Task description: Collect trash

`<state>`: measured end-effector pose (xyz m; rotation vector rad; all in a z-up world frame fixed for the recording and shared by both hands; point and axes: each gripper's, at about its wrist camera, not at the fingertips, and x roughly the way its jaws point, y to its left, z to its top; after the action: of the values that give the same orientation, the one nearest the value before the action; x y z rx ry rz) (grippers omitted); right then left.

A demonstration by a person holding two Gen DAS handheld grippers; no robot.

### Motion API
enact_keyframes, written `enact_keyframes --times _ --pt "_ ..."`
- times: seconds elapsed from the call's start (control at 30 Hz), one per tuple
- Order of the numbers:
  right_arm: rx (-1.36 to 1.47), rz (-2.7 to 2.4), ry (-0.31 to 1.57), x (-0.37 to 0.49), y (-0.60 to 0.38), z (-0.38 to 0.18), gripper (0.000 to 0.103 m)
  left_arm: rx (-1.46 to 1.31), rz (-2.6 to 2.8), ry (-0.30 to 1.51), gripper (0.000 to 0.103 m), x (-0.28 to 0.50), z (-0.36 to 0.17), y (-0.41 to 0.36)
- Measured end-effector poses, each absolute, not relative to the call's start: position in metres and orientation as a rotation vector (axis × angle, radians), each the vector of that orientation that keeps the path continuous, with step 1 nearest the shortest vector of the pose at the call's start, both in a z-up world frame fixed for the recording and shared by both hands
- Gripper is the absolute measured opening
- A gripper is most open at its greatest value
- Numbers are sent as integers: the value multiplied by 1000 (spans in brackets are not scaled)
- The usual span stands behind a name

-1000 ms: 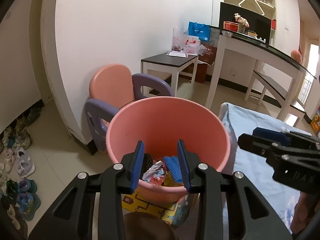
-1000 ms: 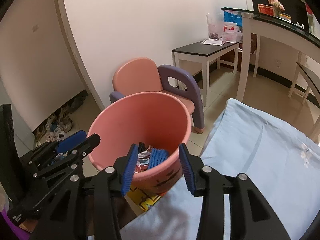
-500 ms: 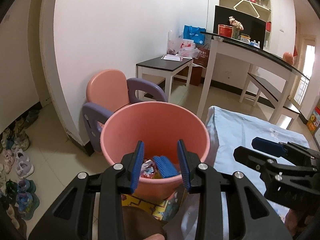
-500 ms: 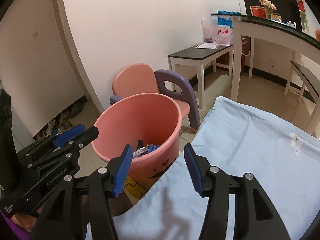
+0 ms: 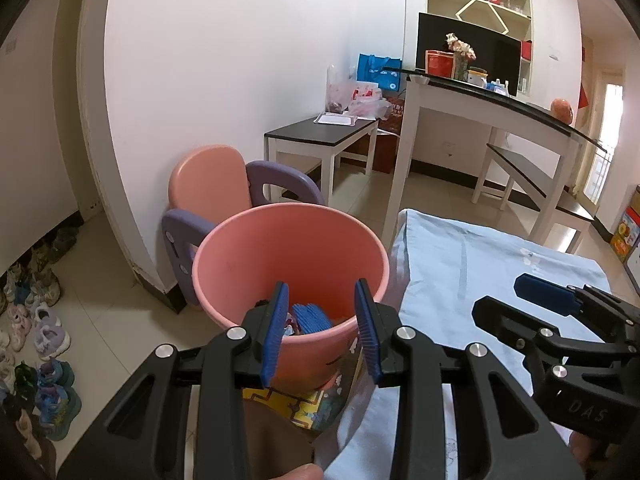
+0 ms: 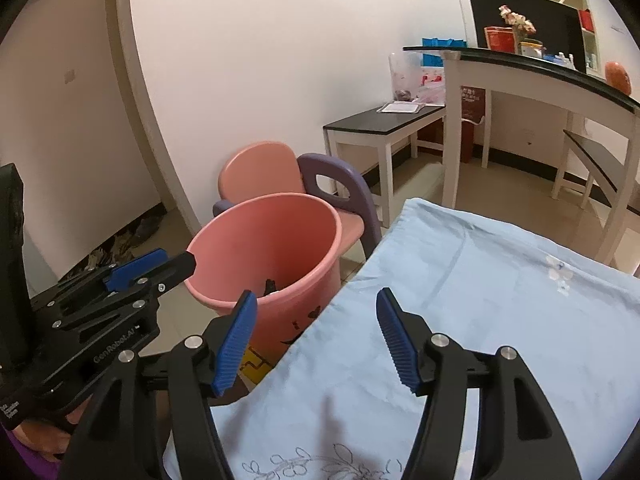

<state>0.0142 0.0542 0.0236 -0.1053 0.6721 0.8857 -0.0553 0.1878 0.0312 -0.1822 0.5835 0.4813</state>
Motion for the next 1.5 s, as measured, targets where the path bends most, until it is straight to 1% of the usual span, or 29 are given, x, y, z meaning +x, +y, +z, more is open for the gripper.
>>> enact_keyframes --times 0.7,1.07,1.5 --pt "-92 846 617 -10 21 28 63 -192 470 596 34 -70 26 158" --pt "-66 799 552 -18 8 32 63 -212 456 604 34 -74 19 156" --pt "-75 789 555 -20 8 30 63 -226 456 621 34 -73 12 157"
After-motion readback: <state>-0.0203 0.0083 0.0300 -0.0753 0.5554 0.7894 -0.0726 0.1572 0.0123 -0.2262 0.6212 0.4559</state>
